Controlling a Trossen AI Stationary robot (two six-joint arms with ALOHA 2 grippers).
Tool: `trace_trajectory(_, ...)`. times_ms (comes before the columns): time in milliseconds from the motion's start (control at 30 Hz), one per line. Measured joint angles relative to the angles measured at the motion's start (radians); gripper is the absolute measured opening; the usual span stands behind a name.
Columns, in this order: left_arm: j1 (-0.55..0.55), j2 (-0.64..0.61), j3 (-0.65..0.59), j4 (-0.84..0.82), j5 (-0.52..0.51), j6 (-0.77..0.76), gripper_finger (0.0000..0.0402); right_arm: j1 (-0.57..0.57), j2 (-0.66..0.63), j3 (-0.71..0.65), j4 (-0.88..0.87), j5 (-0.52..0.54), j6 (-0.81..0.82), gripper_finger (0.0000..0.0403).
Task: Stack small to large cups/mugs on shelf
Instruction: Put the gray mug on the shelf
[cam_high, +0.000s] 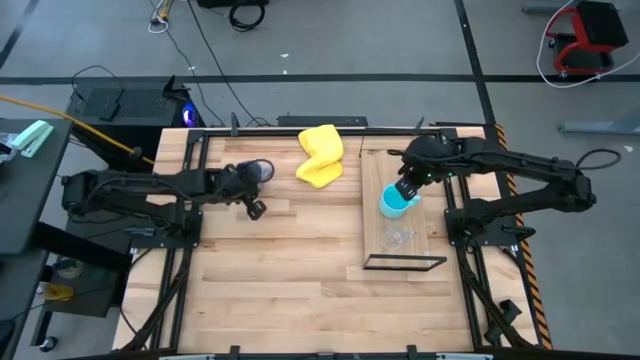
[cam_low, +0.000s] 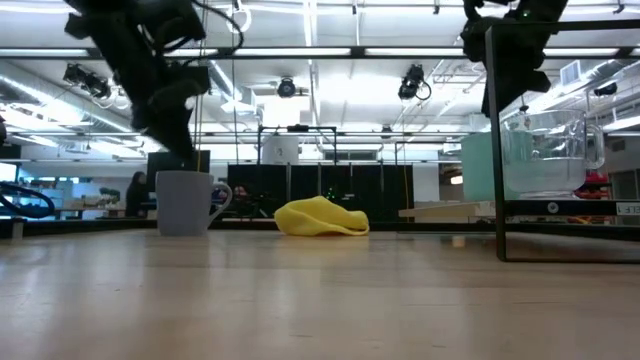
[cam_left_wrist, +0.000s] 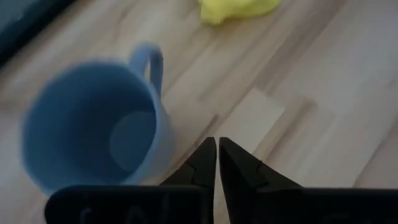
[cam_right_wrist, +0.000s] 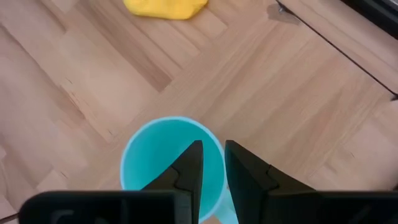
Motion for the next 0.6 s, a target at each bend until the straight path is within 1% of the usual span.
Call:
trace_trajectory(133, 0.028, 0.000, 0.101, -0.095, 0.000, 0.054, 0.0023, 0.001, -0.005, 0.000, 0.001, 0.000, 0.000, 0.0075)
trace_trajectory(233, 0.053, 0.000, 0.170, -0.231, 0.002, 0.046, 0.0027, 0.001, -0.005, 0.000, 0.001, 0.000, -0.003, 0.0075)
trace_trajectory(333, 0.102, 0.005, 0.214, -0.366, 0.043, 0.027, 0.0039, 0.001, -0.003, 0.000, 0.001, 0.000, -0.021, 0.0075)
trace_trajectory(400, 0.140, 0.009, 0.218, -0.414, 0.096, 0.025, 0.0051, 0.001, -0.003, 0.000, 0.001, 0.000, -0.032, 0.0075)
trace_trajectory(500, 0.184, 0.008, 0.196, -0.394, 0.188, 0.063, 0.0070, 0.001, -0.003, 0.000, 0.001, 0.000, -0.049, 0.0075)
trace_trajectory(600, 0.210, 0.010, 0.169, -0.346, 0.214, 0.129, 0.0090, 0.001, -0.003, 0.000, 0.001, 0.000, -0.052, 0.0075)
